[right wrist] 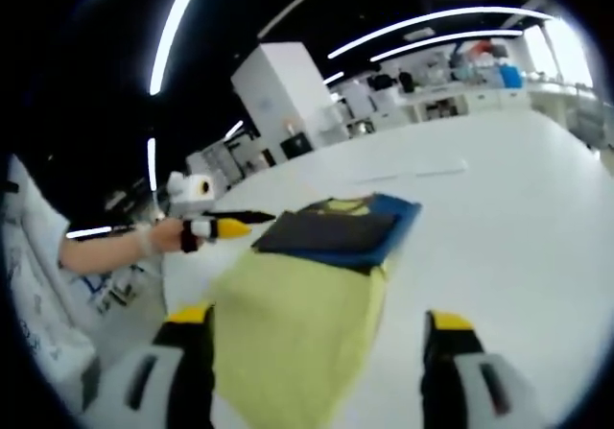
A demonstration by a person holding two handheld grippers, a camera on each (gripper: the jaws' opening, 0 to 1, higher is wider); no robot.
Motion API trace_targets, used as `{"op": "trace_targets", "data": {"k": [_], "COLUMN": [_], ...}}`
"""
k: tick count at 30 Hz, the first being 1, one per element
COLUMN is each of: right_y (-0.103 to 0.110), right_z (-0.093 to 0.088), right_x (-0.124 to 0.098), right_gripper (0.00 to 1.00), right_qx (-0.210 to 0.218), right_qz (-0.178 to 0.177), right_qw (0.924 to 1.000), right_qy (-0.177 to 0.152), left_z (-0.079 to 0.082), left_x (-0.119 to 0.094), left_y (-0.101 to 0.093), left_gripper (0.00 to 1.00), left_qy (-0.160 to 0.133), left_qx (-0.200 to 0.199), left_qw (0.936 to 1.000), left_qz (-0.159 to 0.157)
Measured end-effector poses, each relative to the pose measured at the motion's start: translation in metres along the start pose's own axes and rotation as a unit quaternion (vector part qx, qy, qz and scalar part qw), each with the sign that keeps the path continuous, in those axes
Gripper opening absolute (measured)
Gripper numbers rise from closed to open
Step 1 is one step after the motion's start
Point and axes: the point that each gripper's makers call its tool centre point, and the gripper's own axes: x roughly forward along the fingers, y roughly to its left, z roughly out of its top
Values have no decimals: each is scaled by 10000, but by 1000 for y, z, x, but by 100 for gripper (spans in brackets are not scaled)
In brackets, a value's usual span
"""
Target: Fold the garment on the visible template until the final outline fits inside the template.
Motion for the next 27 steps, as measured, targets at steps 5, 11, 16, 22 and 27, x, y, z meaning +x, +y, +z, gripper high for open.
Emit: {"op": "trace_targets", "data": {"k": [5,11,16,22,27], "right_y": [0,2,1,2,9], "right_z": [5,5,0,-15,-36], "right_x": [-4,-7,-11,-20,-27], "right_gripper": [90,90,90,82,74], "right_qx": [-51,-79,-108,-225,-355], "right_qz": [-49,-74,-74,-62,-109], "right_qw": [9999,9999,9999,9994,9980], "right_qy": [-74,-91,-2,248,513], "left_z": [-8,-16,-24,-44,-67], "left_x": [-25,-49,-67,-87,-108], "left_y": [9,20,22,18,9], "left_gripper": [75,75,74,69,70], "left_qy": [5,10,-3,213,503], "left_qx": [-13,-42,-100,-56,-63], "left_qw": [9999,9996,9989,9990,9980], "left_qz": [139,292,452,394,377]}}
